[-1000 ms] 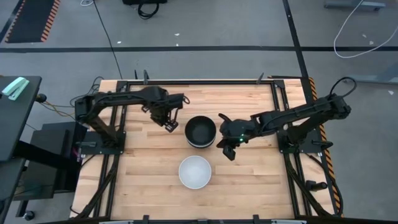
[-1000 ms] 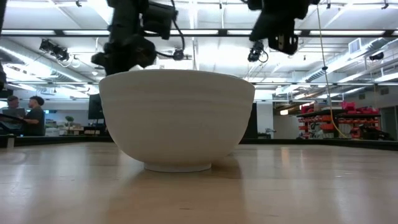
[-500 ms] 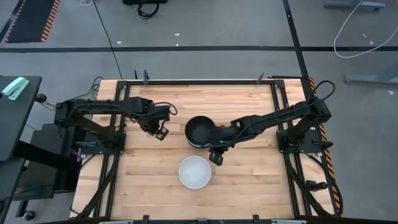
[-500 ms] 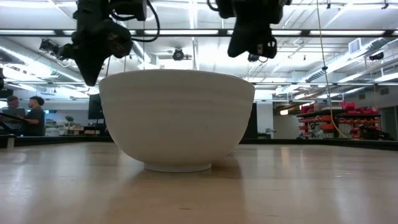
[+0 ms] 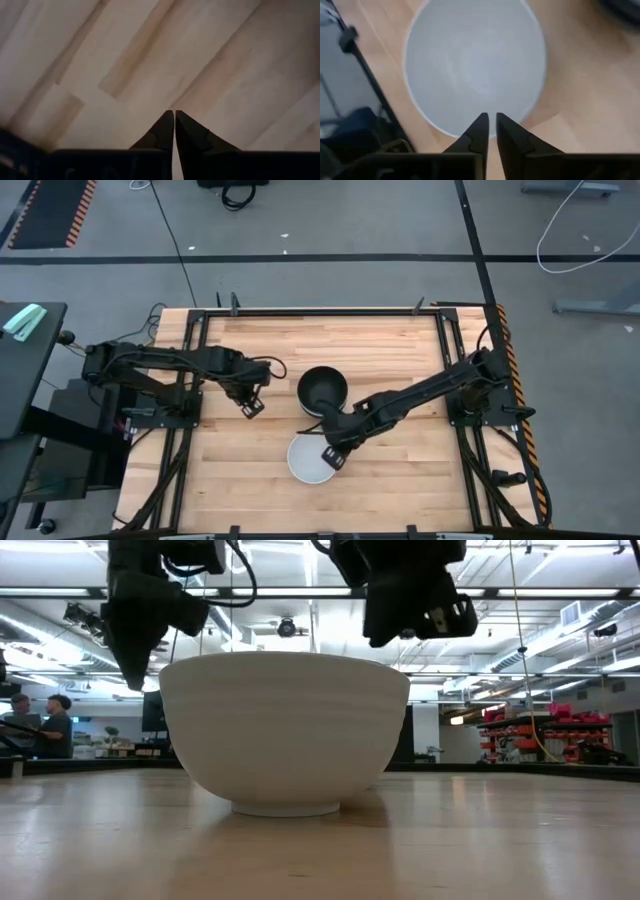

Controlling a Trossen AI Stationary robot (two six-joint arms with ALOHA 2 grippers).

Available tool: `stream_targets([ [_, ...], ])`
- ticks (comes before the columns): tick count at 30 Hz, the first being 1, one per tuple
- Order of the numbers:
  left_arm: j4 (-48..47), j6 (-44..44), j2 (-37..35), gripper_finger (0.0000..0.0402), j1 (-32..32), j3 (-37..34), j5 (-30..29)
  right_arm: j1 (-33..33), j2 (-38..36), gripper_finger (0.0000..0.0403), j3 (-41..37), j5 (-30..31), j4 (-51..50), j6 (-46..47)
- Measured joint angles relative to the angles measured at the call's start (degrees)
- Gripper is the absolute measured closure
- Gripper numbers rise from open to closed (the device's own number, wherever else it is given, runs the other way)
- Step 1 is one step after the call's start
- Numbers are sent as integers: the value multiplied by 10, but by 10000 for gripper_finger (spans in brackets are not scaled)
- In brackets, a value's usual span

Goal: Nest bowls inside each other
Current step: Stack the white bowl on top of the stacked bowls

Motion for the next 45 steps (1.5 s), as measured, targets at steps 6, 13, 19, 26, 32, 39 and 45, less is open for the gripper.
stream_targets([
  [6, 53, 50, -13, 370, 1, -30, -6, 0, 15, 320, 8, 13, -3, 101],
  [13, 110, 59, -12, 381, 1, -52, -5, -11, 32, 300, 7, 15, -24, 137],
  [19, 121, 56, -12, 381, 1, -53, -4, -15, 17, 300, 7, 18, -72, 136],
  [26, 133, 47, -12, 370, 1, -53, -4, -13, 22, 300, 7, 14, -72, 122],
  [32, 136, 47, -12, 376, 1, -53, -4, -13, 22, 300, 5, 15, -67, 123],
  [39, 137, 48, -12, 383, 1, -53, -4, -5, 38, 300, 5, 15, -44, 126],
  [45, 140, 48, -12, 373, 1, -53, -4, -3, 56, 300, 5, 14, -16, 133],
])
